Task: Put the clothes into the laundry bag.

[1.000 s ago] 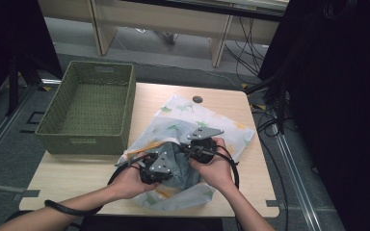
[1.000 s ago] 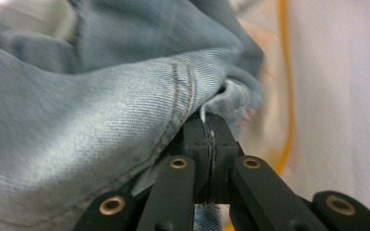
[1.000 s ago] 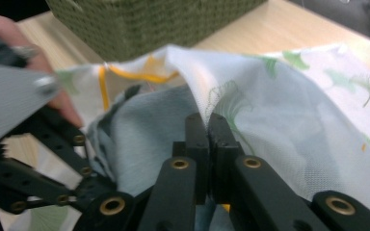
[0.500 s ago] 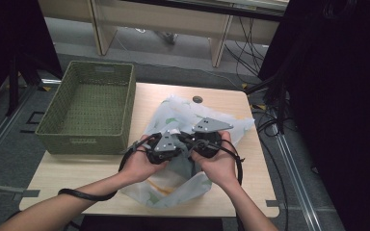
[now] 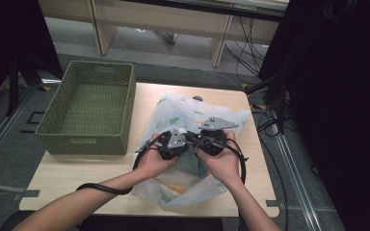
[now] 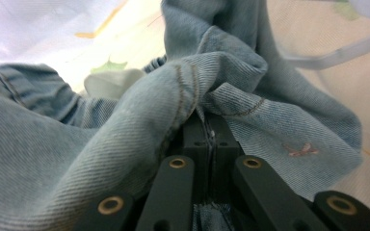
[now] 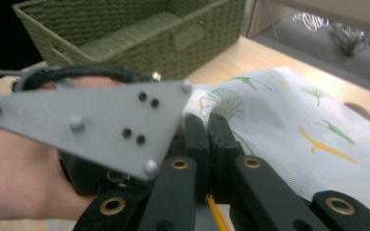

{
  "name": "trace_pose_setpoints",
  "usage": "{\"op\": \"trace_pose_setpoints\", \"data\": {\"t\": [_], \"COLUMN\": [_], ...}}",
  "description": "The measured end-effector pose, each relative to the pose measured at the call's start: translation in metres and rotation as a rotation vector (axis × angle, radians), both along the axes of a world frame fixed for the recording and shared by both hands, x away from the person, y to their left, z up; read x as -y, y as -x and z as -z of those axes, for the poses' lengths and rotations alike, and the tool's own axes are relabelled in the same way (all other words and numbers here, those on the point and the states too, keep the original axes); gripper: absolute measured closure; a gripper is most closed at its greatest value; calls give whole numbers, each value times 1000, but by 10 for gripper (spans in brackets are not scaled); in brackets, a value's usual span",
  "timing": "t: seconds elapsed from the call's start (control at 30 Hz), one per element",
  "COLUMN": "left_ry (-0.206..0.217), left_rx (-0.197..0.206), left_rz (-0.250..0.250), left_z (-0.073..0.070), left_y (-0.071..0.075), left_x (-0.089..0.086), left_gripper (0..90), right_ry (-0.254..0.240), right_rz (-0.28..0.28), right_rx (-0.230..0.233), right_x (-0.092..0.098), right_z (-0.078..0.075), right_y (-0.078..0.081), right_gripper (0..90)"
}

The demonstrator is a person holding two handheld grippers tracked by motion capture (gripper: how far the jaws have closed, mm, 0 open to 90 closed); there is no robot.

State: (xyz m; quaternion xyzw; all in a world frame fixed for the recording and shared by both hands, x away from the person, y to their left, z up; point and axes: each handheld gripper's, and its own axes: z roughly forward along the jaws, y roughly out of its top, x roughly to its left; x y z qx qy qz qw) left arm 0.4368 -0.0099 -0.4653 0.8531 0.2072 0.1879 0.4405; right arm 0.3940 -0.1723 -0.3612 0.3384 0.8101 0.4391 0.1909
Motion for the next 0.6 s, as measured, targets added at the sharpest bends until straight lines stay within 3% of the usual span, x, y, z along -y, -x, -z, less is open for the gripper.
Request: {"op": "trace_pose_setpoints", "data": {"t": [0.1,0.17,0.27,0.4,0.53,0.6], "left_ry": [1,1,-1,3,9,6], "left_rx": [-10,-3,11,55,108,109], "left_rz": [26,56,90,110,69,44], "left_z": [2,0,-4,-16,-27,-27], "left_y": [-1,2,13,33,42,43], "left_x": [0,-3,-11,-32,-62,-74], "left_gripper": [820,734,590,529,535,538], "right_ry": [10,10,34,40,44,45], "right_rz": [16,27,10,14,17,18], "right_rx": [-31,-52,-39,-44,-51,-53], "right_x": [3,3,4,4,4,4], "right_z": [10,14,18,20,22,22], "right_y": [-4,-4,-5,-6,-7,-8], "right_gripper": [900,900,900,900,900,899]}}
